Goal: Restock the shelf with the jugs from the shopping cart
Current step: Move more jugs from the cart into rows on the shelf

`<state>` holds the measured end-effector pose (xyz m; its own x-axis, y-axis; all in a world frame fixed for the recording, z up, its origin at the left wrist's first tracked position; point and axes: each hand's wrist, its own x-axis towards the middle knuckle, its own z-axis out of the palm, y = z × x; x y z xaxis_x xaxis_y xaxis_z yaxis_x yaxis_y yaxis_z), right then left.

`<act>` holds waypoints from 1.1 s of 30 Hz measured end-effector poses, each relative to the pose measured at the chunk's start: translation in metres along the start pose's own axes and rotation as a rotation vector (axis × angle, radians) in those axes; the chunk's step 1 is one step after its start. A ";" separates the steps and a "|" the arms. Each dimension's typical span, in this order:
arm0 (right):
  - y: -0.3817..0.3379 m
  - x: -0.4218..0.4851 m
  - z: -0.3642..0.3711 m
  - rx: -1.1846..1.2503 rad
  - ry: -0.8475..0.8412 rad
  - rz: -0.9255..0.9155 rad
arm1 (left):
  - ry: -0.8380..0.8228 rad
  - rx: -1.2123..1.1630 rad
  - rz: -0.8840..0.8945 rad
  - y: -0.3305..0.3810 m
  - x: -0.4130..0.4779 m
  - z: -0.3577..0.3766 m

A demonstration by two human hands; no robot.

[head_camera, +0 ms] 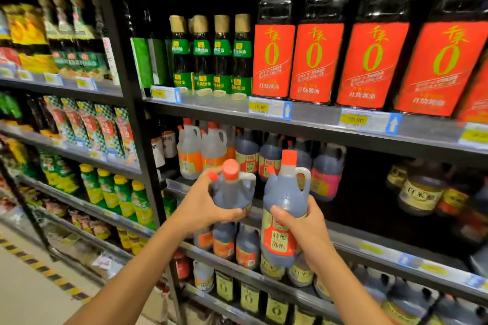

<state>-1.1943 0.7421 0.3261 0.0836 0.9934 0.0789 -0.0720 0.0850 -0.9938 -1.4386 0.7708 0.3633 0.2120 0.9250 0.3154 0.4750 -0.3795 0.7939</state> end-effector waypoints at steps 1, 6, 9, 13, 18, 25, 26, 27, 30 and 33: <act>0.003 0.006 0.002 0.000 -0.001 0.003 | -0.001 0.021 0.039 -0.005 0.010 -0.001; 0.012 0.030 0.011 -0.010 0.027 0.009 | 0.017 0.066 0.107 -0.031 0.051 -0.008; 0.015 0.043 0.020 -0.021 0.068 0.006 | 0.001 0.068 0.110 -0.048 0.072 -0.015; 0.018 0.057 0.037 -0.015 0.116 0.015 | -0.067 0.066 0.025 -0.074 0.101 -0.024; 0.021 0.069 0.062 0.000 0.165 0.020 | -0.144 0.048 -0.038 -0.101 0.129 -0.030; 0.023 0.075 0.088 -0.006 0.207 0.012 | -0.069 -0.233 -0.139 -0.131 0.139 -0.025; 0.024 0.075 0.090 -0.009 0.212 0.011 | -0.071 -0.272 -0.138 -0.132 0.139 -0.023; 0.025 0.075 0.092 -0.013 0.218 0.011 | -0.072 -0.312 -0.134 -0.133 0.138 -0.021; 0.024 0.074 0.096 -0.014 0.245 0.002 | -0.060 -0.344 -0.120 -0.135 0.134 -0.016; 0.024 0.073 0.097 -0.009 0.265 -0.008 | -0.004 -0.205 -0.073 -0.131 0.130 -0.015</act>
<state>-1.2862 0.8243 0.3161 0.3420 0.9375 0.0646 -0.0617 0.0910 -0.9939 -1.4865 0.9405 0.3082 0.1868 0.9495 0.2519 0.3056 -0.2999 0.9037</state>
